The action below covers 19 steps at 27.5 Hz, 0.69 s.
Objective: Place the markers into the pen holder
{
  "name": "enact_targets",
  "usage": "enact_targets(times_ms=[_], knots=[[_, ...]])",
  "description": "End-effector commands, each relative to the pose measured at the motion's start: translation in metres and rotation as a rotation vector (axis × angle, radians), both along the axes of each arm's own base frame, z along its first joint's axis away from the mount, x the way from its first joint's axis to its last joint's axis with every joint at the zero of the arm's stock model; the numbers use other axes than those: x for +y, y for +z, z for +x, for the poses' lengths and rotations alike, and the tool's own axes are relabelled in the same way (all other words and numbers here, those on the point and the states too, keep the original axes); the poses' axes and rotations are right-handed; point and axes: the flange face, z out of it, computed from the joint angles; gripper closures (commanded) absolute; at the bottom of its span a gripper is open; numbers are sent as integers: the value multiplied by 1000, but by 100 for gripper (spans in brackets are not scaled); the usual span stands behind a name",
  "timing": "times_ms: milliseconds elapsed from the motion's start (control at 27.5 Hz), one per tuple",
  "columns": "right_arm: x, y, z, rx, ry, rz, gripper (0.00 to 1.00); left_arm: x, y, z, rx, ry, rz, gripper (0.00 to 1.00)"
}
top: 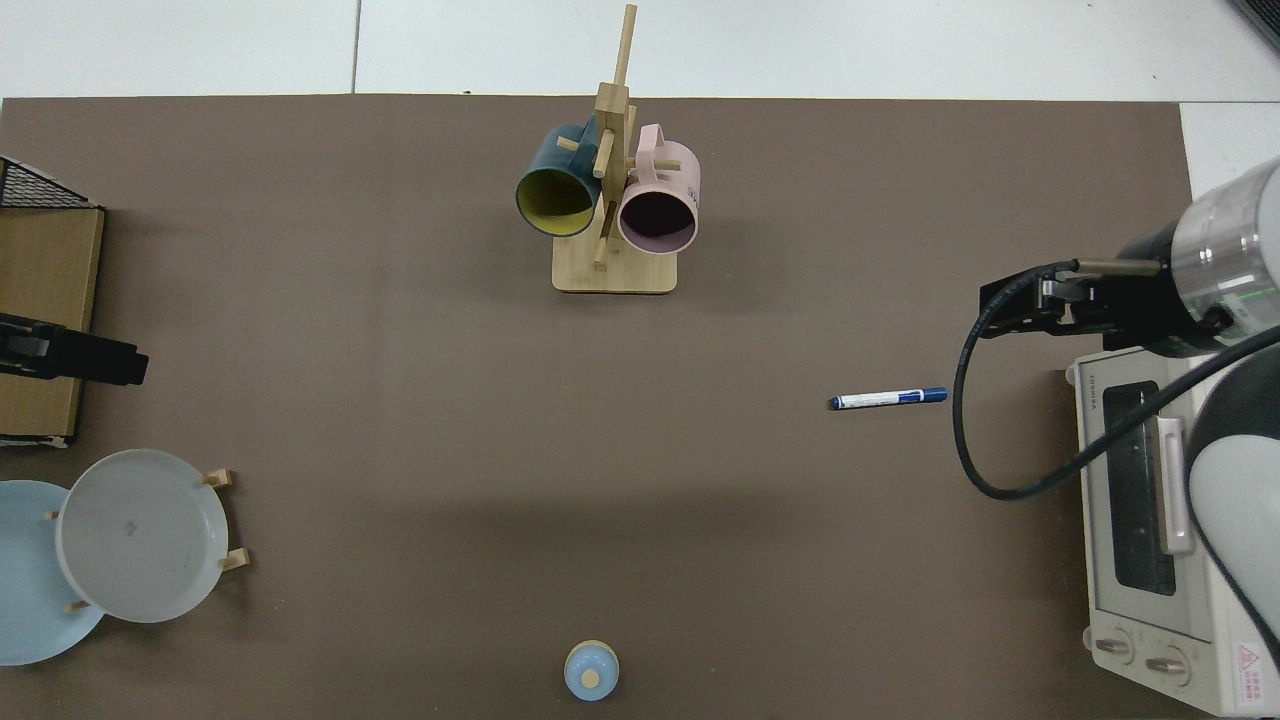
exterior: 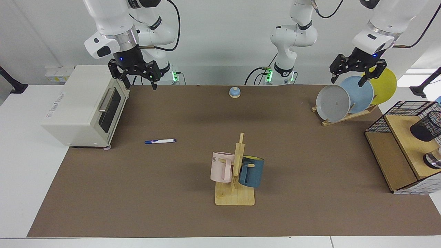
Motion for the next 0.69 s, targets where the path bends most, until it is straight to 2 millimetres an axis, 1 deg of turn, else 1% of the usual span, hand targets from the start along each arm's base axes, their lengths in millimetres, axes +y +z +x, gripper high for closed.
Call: enact_targets(times_ms=[0,364,473,655], knots=[[-2,1,-1,-15,-29,10,0,6,6,-4,2,13,15,0],[-4,0,-1,-11,-27,11,0,4,6,-4,2,10,15,0],[5,0,-2,-10,-10,11,0,0,6,-5,2,4,15,0],[26,3,-11,-2,27,9,0,2,5,-5,5,11,13,0]])
